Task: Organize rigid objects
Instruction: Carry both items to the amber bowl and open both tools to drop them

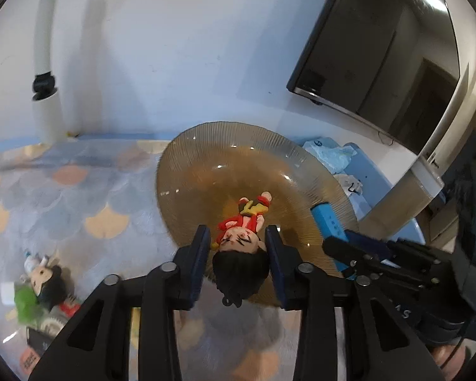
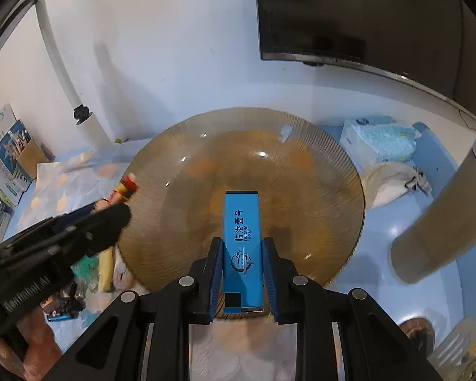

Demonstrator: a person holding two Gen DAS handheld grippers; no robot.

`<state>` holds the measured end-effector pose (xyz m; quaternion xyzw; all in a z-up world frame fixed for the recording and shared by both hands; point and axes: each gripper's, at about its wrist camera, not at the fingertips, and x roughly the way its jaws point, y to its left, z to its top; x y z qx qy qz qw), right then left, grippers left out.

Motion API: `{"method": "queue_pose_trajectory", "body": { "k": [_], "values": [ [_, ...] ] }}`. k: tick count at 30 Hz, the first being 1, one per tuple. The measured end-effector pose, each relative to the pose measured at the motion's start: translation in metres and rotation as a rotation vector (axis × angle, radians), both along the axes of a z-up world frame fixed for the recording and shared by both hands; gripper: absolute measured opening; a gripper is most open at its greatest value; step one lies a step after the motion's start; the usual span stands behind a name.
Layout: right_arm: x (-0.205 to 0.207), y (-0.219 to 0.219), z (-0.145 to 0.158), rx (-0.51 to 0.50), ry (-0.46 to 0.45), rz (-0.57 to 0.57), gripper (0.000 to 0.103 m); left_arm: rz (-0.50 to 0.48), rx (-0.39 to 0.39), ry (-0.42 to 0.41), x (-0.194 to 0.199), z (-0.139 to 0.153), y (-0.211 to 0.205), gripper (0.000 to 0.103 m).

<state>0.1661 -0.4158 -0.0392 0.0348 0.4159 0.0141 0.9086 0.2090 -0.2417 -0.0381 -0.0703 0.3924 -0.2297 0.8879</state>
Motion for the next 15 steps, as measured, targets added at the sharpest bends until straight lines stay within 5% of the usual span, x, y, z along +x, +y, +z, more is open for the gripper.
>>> {"method": "queue_pose_trajectory", "body": {
  "k": [1,3,4,8,15],
  "values": [
    [0.001,-0.003,0.002,0.002,-0.011,-0.006,0.031,0.005,-0.001,0.006,0.002,-0.002,-0.001,0.075],
    [0.001,-0.008,0.008,0.001,-0.053,-0.025,0.052,0.024,-0.046,-0.003,0.002,-0.002,0.012,0.085],
    [0.0,-0.009,0.012,-0.012,-0.085,-0.036,0.062,0.034,-0.059,-0.003,0.001,0.003,0.02,0.085],
    [0.01,0.008,0.022,-0.062,-0.17,-0.017,0.068,0.049,-0.059,-0.024,-0.004,0.018,0.048,0.085],
    [0.056,0.051,0.005,-0.271,-0.237,-0.008,0.071,0.139,0.114,-0.118,-0.046,0.041,0.121,0.085]
  ]
}}
